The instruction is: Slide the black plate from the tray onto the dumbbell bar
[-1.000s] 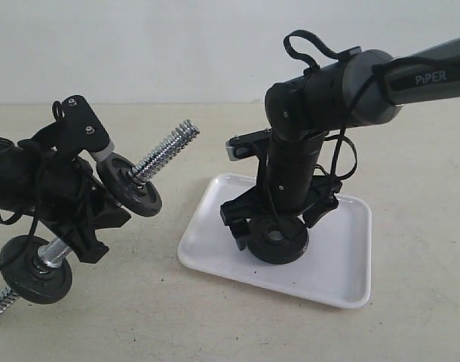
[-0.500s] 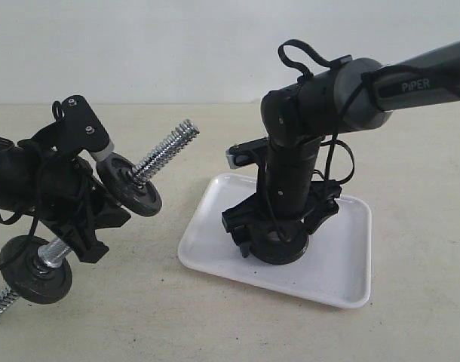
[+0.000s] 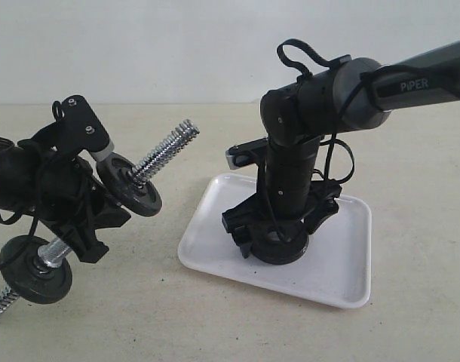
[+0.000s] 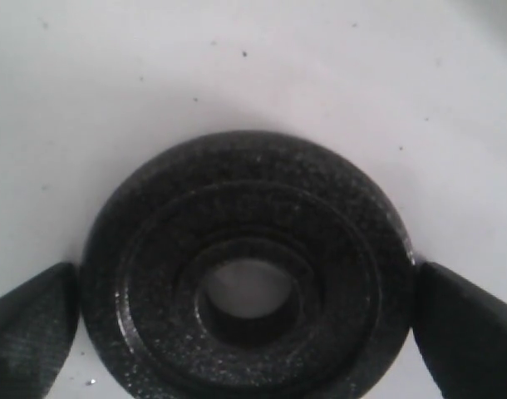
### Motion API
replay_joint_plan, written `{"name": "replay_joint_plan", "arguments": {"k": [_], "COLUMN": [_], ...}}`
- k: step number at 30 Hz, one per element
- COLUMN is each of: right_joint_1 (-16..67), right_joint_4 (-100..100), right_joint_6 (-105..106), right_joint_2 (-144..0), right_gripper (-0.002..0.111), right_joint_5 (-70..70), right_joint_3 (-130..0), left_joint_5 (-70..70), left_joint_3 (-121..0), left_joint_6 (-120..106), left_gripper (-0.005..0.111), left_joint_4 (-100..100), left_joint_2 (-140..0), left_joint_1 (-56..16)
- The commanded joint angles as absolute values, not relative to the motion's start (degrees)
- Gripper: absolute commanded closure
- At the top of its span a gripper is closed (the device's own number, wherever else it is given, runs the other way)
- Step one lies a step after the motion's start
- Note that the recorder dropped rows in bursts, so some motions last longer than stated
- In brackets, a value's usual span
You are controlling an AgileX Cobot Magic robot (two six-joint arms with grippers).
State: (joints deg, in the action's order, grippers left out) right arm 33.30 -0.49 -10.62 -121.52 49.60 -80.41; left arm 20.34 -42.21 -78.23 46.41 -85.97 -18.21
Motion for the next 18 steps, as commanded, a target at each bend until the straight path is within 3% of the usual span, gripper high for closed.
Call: {"name": "replay_joint_plan", "arguments": {"k": [1,18], "right_joint_1": [33.2,33.2], "right_joint_4": [-0.5,-1.3], "right_joint_6": [-10.1,-11.6], "right_joint_2": [-123.6,-123.6], "right_gripper": [0.007,0.007], "right_joint_5": [51.6,53.5], "right_joint_3": [-79.3,-79.3], "left_joint_5": [16.7,16.7], "left_joint_3": [-43.6,-43.6], "left_joint_6": [-77.6,-77.6], "left_gripper": [0.102,0.102], "left_joint_4": [50.2,50.2], "left_joint_2": [-83.4,-83.4], "left_joint_1": [-18.3,-18.3]}}
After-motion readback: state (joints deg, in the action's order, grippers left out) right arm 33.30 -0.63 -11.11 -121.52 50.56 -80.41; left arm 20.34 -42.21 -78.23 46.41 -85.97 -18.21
